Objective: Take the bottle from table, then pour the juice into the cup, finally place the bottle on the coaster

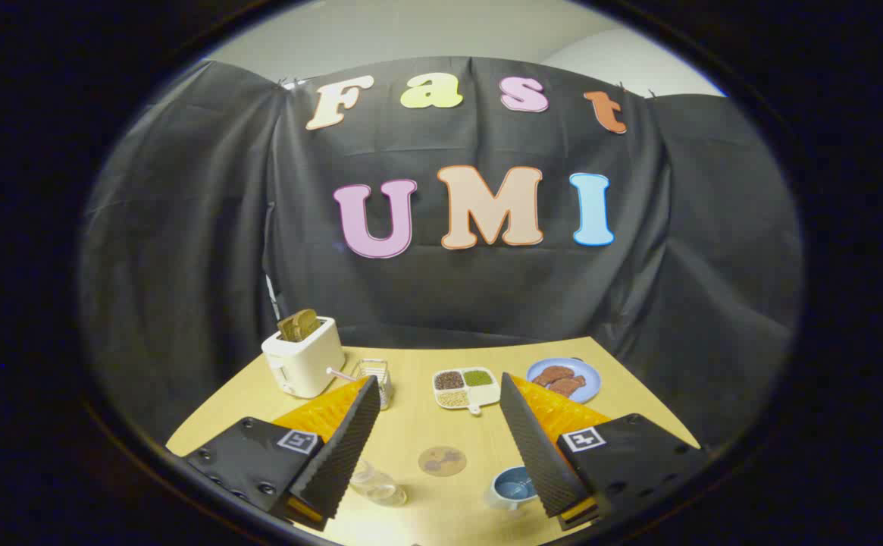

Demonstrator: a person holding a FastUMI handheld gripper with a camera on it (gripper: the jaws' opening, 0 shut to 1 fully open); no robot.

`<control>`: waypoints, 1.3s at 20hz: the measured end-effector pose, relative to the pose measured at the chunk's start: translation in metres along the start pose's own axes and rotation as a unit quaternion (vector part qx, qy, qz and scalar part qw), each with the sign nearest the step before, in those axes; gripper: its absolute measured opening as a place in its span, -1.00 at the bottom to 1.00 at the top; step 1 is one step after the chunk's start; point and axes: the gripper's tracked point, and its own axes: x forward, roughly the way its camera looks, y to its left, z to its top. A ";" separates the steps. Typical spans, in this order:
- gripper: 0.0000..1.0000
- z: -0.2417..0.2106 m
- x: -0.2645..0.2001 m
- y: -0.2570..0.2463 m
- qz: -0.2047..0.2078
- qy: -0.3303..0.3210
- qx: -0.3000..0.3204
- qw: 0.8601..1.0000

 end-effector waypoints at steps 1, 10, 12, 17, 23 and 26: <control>1.00 -0.001 0.001 0.003 0.001 0.002 -0.002 1.000; 1.00 -0.011 0.001 0.029 0.014 0.010 -0.003 1.000; 1.00 -0.011 -0.001 0.031 0.010 0.011 0.002 1.000; 1.00 -0.008 -0.006 0.039 0.006 0.006 0.010 1.000; 1.00 -0.021 -0.019 0.058 0.014 0.013 -0.003 1.000; 1.00 -0.034 -0.028 0.065 0.013 0.022 -0.016 1.000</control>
